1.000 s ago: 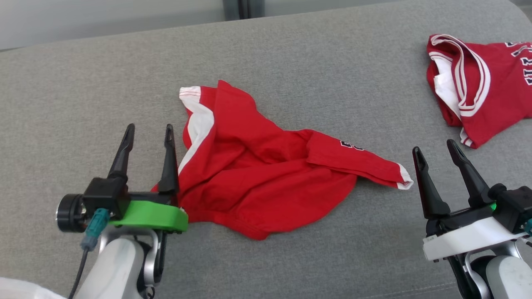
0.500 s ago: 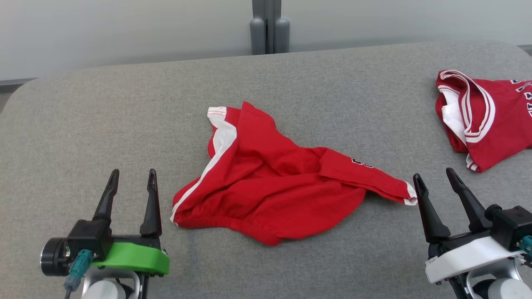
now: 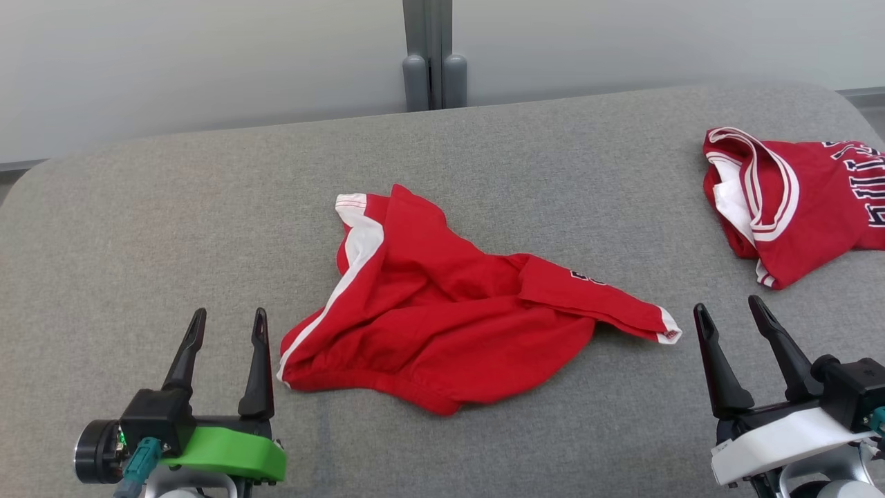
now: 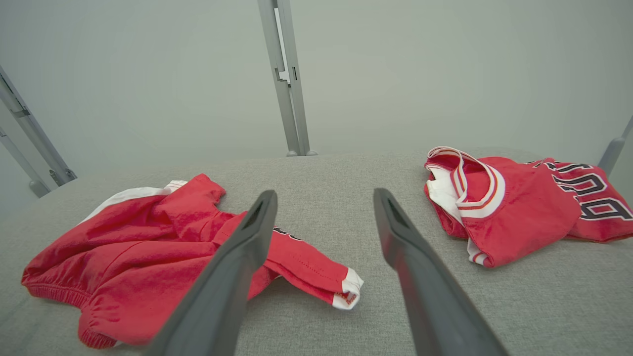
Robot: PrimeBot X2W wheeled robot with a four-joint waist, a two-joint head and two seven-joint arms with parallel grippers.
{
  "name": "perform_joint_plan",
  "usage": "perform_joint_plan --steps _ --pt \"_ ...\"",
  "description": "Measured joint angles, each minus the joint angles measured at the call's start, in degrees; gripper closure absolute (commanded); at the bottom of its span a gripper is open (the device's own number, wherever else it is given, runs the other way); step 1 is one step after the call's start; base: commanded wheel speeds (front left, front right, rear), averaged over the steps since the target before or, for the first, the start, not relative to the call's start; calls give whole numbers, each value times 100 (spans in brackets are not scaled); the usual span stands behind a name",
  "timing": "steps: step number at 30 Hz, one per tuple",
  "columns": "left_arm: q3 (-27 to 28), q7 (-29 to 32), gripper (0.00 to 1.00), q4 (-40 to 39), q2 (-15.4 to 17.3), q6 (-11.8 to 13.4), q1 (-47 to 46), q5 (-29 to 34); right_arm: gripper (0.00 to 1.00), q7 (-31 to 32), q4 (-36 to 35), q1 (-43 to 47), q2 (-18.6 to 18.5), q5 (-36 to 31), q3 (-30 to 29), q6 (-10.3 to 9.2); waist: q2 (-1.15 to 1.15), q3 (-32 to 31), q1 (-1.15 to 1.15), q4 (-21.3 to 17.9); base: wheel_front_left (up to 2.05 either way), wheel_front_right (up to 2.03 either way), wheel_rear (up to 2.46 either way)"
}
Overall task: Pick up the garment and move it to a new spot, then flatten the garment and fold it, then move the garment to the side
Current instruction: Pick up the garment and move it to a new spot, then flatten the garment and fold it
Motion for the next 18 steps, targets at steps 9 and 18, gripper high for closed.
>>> perform_joint_plan --steps 9,18 --pt "-76 0 0 13 -22 -2 -7 32 0 0 -20 -4 0 1 2 0 0 22 0 20 0 0 0" --pt "-911 709 0 -54 -294 -366 -562 253 0 -7 -123 -103 -8 12 20 0 0 327 0 38 0 0 0"
